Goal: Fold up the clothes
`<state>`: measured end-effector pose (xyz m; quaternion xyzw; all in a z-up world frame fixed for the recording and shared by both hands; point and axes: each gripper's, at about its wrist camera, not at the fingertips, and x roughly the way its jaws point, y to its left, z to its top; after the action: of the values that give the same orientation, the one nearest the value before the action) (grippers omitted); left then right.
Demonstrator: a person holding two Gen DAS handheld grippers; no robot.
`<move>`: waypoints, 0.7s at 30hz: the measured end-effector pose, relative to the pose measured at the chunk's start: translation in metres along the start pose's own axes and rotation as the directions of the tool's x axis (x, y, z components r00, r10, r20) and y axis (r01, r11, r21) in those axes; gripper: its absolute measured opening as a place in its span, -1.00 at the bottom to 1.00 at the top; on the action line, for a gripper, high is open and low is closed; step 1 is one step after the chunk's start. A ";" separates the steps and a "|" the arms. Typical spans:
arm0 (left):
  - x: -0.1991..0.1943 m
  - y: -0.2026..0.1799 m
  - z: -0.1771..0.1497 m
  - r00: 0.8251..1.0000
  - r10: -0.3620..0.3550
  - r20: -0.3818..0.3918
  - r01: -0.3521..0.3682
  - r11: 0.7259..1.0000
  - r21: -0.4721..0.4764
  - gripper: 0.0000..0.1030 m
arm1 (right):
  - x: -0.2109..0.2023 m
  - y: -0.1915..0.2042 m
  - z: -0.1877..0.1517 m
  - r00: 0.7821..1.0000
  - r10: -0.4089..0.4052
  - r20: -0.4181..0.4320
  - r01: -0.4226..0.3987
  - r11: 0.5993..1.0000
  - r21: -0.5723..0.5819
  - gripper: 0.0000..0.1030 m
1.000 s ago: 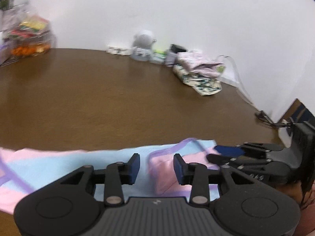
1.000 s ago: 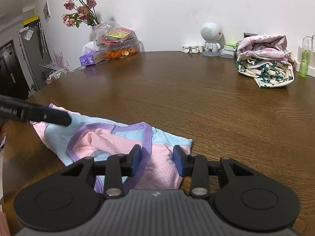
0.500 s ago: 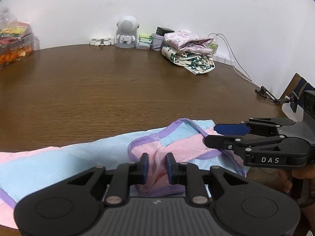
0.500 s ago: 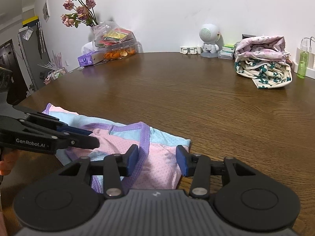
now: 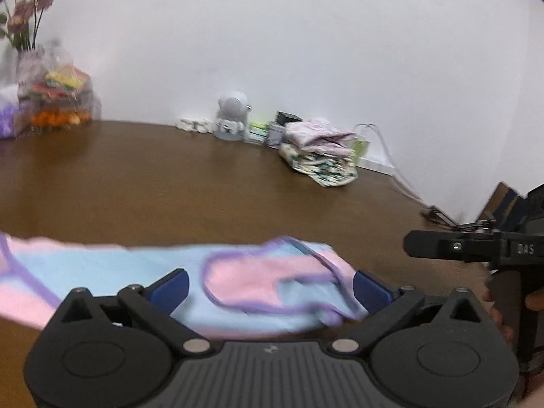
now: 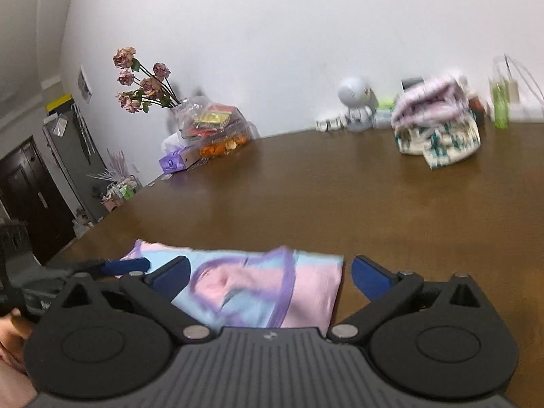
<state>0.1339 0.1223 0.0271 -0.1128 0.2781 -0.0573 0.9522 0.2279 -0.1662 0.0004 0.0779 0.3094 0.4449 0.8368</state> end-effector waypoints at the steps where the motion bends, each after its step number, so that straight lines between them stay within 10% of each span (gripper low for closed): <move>1: -0.002 -0.002 -0.004 1.000 -0.012 -0.003 0.012 1.000 -0.009 1.00 | -0.002 0.000 -0.004 1.000 0.000 -0.009 0.000 1.000 0.022 0.99; 21: -0.002 -0.002 -0.009 0.999 0.007 -0.032 -0.006 1.000 0.024 1.00 | 0.004 0.010 -0.035 0.979 -0.136 -0.149 0.150 0.985 0.081 0.99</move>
<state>0.1271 0.1195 0.0217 -0.0994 0.2932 -0.0594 0.9490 0.2023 -0.1626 -0.0250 0.0615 0.3934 0.3733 0.8379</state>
